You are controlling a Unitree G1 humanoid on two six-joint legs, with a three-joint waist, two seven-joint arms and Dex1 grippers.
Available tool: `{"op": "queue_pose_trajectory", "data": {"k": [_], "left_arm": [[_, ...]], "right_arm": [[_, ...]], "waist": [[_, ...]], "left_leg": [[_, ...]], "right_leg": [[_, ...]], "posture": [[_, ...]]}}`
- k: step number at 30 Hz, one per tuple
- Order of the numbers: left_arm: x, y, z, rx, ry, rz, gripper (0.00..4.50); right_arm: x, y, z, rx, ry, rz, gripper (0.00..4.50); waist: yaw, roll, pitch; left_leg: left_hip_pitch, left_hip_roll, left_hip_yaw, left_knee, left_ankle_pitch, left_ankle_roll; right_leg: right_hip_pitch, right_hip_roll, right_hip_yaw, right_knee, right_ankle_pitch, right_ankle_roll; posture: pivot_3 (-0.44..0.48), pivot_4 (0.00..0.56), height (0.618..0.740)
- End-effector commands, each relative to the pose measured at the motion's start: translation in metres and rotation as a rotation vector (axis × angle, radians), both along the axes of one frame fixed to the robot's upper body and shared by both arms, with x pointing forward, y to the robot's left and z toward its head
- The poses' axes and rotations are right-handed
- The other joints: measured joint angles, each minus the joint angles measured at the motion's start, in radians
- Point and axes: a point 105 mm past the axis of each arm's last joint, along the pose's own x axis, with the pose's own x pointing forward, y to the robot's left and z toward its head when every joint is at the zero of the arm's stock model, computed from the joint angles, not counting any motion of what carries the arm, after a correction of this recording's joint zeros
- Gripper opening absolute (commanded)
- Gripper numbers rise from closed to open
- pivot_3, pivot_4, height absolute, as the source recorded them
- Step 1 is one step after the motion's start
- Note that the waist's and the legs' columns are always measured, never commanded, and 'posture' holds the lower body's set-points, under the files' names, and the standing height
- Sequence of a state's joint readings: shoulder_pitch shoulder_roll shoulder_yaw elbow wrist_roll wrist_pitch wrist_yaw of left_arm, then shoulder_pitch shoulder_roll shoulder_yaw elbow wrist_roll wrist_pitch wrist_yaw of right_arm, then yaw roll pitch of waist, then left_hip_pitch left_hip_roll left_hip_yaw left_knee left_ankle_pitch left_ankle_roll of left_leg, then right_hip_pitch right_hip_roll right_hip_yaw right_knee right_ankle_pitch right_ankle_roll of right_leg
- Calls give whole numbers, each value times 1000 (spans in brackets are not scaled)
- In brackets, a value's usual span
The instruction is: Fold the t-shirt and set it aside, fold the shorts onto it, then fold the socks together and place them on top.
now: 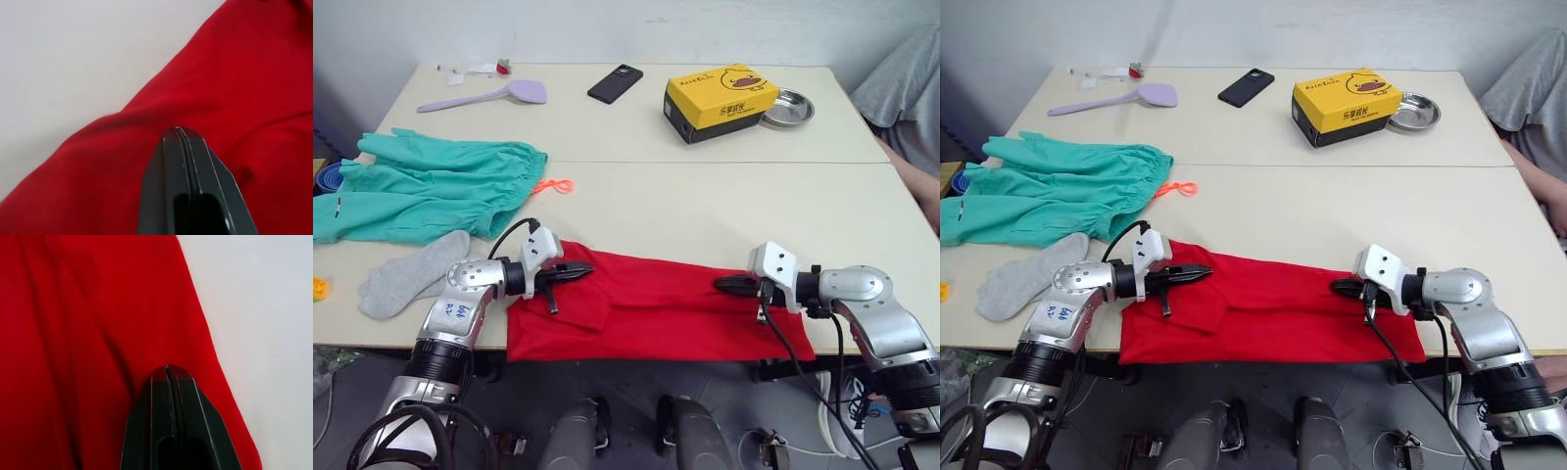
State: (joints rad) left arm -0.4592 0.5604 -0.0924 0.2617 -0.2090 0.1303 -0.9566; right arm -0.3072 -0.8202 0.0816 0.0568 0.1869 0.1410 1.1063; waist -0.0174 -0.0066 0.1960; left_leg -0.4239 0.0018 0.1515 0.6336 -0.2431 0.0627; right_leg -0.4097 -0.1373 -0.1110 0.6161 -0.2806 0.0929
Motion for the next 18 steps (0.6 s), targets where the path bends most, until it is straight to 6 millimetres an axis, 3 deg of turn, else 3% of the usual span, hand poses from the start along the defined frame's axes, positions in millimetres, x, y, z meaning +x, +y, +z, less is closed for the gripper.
{"op": "queue_pose_trajectory", "data": {"k": [1,4,9,18], "left_arm": [[10,12,0,16,-27,94,0],[17,21,-2,6,-27,168,0],[14,19,-4,-7,-24,143,0],[12,16,-2,-26,-41,104,0]], "right_arm": [[0,-21,1,-43,-17,-34,13],[8,-50,-1,-84,-41,-141,13],[14,-93,-4,-68,-57,-274,13],[0,-98,-1,-43,-17,-190,13]], "waist": [[3,-1,0],[10,-1,-1],[14,-3,-2],[15,-3,-2]], "left_leg": [[1,0,0,0,0,0],[2,0,0,1,0,0],[3,0,0,1,0,0],[3,0,0,1,0,0]], "right_leg": [[1,0,0,0,0,0],[1,0,0,1,0,0],[2,0,0,1,0,0],[3,-1,0,1,0,0]], "posture": [[0,150,740],[0,150,740],[0,150,740],[0,150,740]]}}
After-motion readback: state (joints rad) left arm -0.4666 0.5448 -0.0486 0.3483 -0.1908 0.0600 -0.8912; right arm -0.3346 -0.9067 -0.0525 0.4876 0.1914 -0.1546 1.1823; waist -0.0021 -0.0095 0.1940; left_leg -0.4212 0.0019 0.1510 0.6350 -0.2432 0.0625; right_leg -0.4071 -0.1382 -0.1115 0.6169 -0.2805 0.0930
